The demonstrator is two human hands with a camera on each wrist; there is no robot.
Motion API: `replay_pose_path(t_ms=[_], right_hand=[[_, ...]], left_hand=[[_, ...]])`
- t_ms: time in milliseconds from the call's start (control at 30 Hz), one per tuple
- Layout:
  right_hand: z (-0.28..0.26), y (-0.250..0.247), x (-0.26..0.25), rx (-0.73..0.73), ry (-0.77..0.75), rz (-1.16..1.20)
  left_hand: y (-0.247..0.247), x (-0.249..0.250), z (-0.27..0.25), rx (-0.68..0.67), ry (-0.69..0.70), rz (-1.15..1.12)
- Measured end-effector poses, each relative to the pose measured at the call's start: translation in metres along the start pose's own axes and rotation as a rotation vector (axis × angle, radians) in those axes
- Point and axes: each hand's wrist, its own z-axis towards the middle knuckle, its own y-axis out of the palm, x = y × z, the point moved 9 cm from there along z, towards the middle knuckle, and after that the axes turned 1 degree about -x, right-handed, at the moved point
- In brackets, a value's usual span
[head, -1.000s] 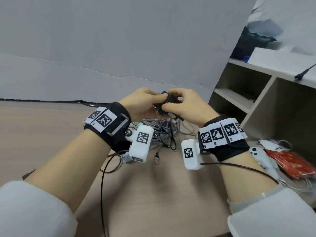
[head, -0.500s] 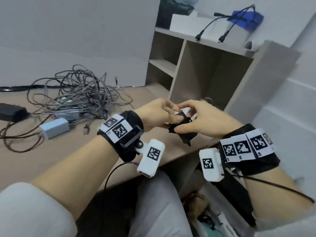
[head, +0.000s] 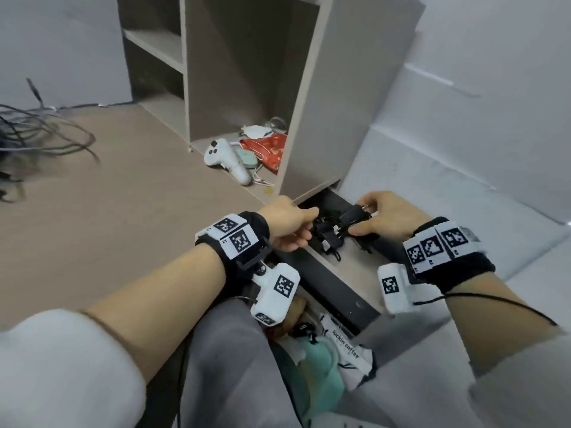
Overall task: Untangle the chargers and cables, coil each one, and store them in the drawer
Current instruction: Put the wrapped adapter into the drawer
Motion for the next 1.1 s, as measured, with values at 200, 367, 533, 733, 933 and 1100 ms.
replay_pose_path(t_ms=[200,367,533,733,933,1100], right_hand=[[0.036,0.043,0.037,-0.194,0.152,-0.245],[0.060,0.073,0.032,-0.305,0.184,-0.463],[0.073,0.098,0.026,-0.349,0.185,-0.646],[0.077,0.111,0.023,-0.355,0.163,-0.583],[0.071,0.104,0.035,-0.442,0.218,-0.343],[0.062,0.096,0.039,-0.405,0.252,-0.154]], left_hand=[[0.031,-0.065,0.041,-0.017,-0.320,-0.069],[0.029,-0.088,0.066,0.032,-0.377,-0.143],[0.026,-0.090,0.065,-0.030,-0.393,-0.186],[0.027,-0.092,0.066,-0.076,-0.363,-0.166],[0.025,-0.093,0.066,-0.066,-0.353,-0.155],[0.023,-0.092,0.064,-0.033,-0.326,-0.105]])
